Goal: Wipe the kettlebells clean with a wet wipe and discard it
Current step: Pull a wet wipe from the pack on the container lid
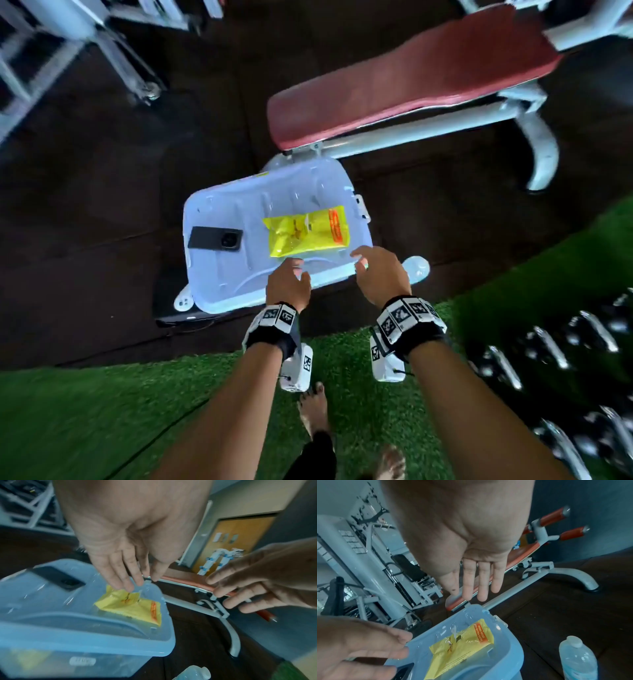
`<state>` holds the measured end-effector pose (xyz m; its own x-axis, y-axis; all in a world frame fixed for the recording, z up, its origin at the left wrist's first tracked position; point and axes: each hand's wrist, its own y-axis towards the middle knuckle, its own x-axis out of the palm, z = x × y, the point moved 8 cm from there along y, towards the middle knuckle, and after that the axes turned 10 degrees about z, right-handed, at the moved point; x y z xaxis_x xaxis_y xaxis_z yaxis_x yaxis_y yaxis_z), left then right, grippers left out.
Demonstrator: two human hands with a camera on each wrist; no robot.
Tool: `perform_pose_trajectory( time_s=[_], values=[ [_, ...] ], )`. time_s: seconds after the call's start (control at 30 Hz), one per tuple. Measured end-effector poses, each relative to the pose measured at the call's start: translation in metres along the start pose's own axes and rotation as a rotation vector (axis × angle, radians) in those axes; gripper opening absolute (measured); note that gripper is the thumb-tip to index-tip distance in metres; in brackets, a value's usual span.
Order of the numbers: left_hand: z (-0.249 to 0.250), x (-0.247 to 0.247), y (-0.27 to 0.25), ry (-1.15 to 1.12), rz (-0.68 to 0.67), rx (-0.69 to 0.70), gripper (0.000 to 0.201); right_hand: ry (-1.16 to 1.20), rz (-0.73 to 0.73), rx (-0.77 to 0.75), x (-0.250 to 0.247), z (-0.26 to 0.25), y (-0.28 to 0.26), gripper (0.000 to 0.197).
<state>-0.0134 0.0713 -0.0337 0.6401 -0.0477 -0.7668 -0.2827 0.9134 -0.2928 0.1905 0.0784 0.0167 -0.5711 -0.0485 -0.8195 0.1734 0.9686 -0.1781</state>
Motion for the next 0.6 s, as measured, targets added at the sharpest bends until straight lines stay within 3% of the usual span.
perform_pose_trajectory(
  time_s=[0.2,0.4,0.47,0.57,0.6],
  values=[
    [-0.032,0.061,0.100,-0.073,-0.050,-0.173,0.042,-0.093,-0.130,0.021,0.085,0.009,0.108,0.029],
    [-0.035,0.122,0.185,-0.023,0.068,-0.231,0.078,-0.068,-0.229,0.025,0.168,0.032,0.201,0.028],
    [-0.041,0.128,0.198,0.012,0.127,-0.274,0.068,-0.053,-0.260,0.000,0.189,0.034,0.217,0.027],
    [-0.056,0.122,0.209,0.005,0.221,-0.314,0.027,-0.024,-0.330,-0.044,0.215,0.033,0.230,0.026],
    [-0.063,0.118,0.211,-0.016,0.244,-0.334,0.023,-0.029,-0.348,-0.066,0.221,0.030,0.233,0.025]
  ],
)
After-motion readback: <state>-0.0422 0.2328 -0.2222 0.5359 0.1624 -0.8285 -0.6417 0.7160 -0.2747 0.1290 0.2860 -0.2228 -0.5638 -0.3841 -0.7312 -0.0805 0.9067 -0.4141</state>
